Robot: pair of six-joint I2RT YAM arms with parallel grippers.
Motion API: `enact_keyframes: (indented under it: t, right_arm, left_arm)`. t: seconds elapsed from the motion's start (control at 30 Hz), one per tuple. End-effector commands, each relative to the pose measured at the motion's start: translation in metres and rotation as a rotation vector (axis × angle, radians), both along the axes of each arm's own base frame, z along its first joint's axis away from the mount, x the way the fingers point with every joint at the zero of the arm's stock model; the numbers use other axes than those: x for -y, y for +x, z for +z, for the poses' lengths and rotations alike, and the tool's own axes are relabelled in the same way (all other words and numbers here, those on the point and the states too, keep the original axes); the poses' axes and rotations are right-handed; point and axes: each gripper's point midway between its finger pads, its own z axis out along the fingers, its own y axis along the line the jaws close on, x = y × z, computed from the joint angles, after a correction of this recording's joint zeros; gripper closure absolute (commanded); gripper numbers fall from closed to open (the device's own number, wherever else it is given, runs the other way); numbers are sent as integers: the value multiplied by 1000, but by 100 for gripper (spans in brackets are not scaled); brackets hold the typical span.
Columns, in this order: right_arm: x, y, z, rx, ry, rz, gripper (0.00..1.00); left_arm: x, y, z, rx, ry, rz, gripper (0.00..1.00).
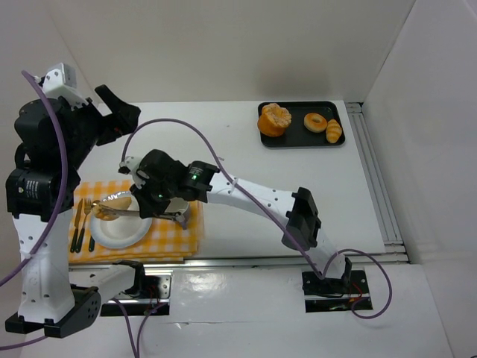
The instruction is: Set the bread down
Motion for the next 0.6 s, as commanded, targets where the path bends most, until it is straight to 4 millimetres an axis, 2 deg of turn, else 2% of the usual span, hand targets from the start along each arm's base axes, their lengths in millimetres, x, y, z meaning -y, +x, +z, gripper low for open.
enact_keyframes:
  t: [0.0, 0.07, 0.13, 0.3, 0.37, 0.43, 0.47, 0.57]
  right_arm:
    - [-17, -1, 1, -5, 63, 18, 100]
    - [-22, -6, -16, -16, 36, 27, 97]
    - [-22, -5, -27, -26, 11, 26, 87]
    - [-22, -5, -27, -26, 11, 26, 73]
    - [-22, -6, -22, -22, 20, 26, 62]
    - [-16, -1, -9, -16, 34, 16, 59]
    - [-14, -2, -8, -16, 34, 16, 53]
    - [-8, 2, 10, -5, 61, 7, 44]
  left_arm:
    - [-2, -5, 9, 38, -14, 11, 0]
    - [-2, -3, 7, 39, -14, 11, 0]
    - [-2, -2, 3, 28, -13, 11, 0]
    - [-2, -4, 2, 28, -13, 11, 0]
    - [-2, -3, -1, 19, -12, 11, 0]
    - [-2, -2, 1, 28, -13, 11, 0]
    - [-2, -2, 1, 28, -13, 11, 0]
    - [-2, -2, 1, 28, -13, 11, 0]
